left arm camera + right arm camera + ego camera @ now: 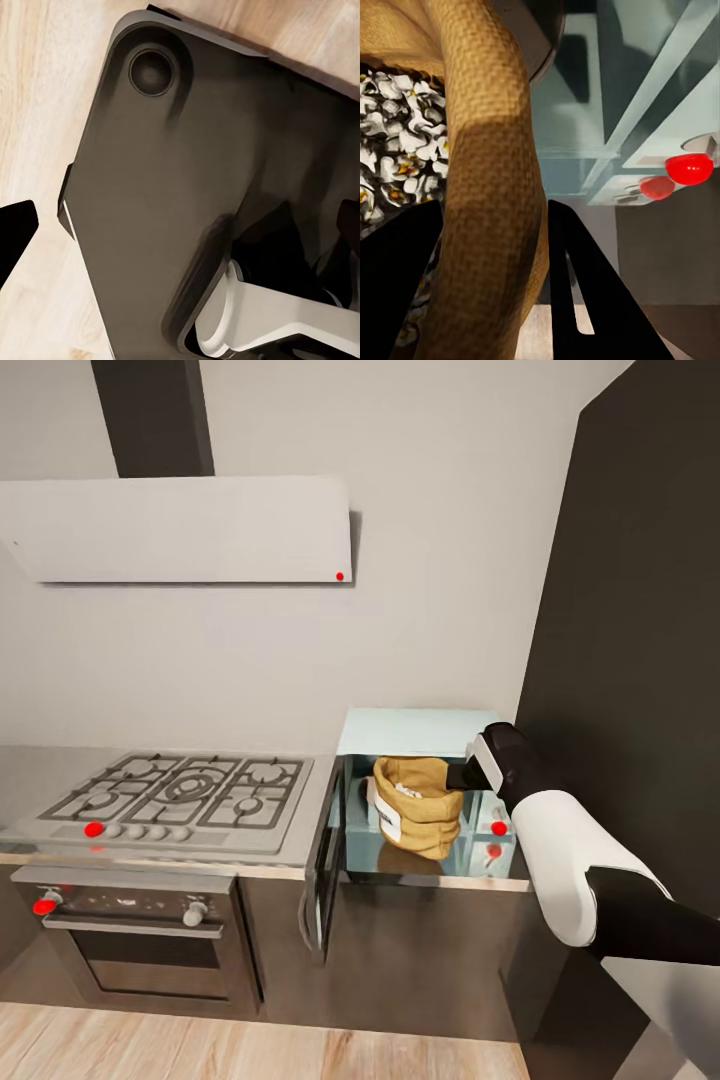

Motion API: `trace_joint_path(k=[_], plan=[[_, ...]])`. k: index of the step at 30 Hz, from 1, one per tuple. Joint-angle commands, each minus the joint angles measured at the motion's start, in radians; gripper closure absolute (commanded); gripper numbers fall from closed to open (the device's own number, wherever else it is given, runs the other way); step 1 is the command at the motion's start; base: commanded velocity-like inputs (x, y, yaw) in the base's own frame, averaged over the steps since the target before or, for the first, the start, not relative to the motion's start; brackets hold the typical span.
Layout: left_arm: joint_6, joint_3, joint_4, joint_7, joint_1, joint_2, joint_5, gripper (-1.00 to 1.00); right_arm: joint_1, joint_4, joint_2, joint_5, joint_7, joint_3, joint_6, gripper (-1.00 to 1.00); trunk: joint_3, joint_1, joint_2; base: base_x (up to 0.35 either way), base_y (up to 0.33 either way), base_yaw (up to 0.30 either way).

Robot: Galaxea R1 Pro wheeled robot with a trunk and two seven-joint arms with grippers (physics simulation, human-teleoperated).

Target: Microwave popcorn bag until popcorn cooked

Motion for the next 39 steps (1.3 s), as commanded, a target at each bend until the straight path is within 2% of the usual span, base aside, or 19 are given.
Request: trace_joint_path(k=[1,7,18,39], plan=[[-0.001,0.006,0.0,0.001,0.0,0.0,0.001,-1.0,-0.001,-0.015,0.002,-0.006,-0.001,-0.009,0.003,1.0,-0.001,0.0,-0.001,0.002,0.0,0.0],[0.0,0.005,0.0,0.001,0.0,0.0,0.001,-1.0,0.0,-0.014,0.002,-0.006,-0.003,-0.009,0.003,1.0,-0.001,0.0,-0.001,0.044,0.0,0.0],[0.0,0.005,0.0,0.001,0.0,0.0,0.001,-1.0,0.038,0.02,0.002,-0.009,0.002,-0.009,0.002,1.0,-0.001,0.0,-0.001,0.132,0.0,0.0],[0.0,0.005,0.0,0.001,0.0,0.0,0.001,-1.0,0.04,0.02,0.002,-0.003,-0.001,-0.009,0.001,1.0,-0.001,0.0,-0.001,0.154,0.0,0.0]])
